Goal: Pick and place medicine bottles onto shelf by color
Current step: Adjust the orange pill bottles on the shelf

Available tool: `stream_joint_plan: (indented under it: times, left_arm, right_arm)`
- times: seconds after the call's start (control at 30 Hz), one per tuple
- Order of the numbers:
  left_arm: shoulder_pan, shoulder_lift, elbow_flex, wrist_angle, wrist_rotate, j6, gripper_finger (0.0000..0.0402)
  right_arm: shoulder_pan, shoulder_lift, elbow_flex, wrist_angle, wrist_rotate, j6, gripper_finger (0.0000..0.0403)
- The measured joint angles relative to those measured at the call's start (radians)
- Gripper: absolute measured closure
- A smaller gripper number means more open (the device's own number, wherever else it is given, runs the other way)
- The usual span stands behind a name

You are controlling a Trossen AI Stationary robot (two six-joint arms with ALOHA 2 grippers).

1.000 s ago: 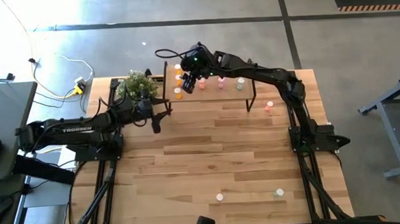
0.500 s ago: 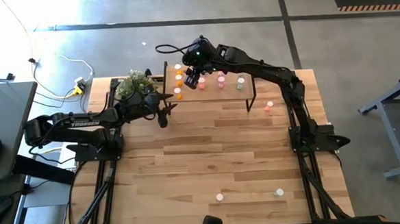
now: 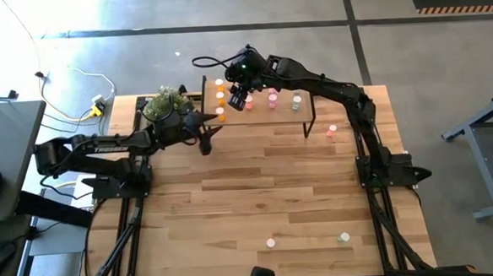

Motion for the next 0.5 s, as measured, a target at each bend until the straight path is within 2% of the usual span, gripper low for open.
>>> stream_joint_plan:
  times: [0.27,0.5]
  left_arm:
    - [0.000,0.034,0.020,0.006,-0.073,-0.001,0.0202]
    - [-0.023,0.028,0.020,-0.003,-0.061,-0.037,0.0202]
  right_arm:
    - [0.000,0.000,0.000,-0.014,0.000,0.000,0.0242]
    - [0.000,0.000,0.000,-0.019,0.000,0.000,0.0242]
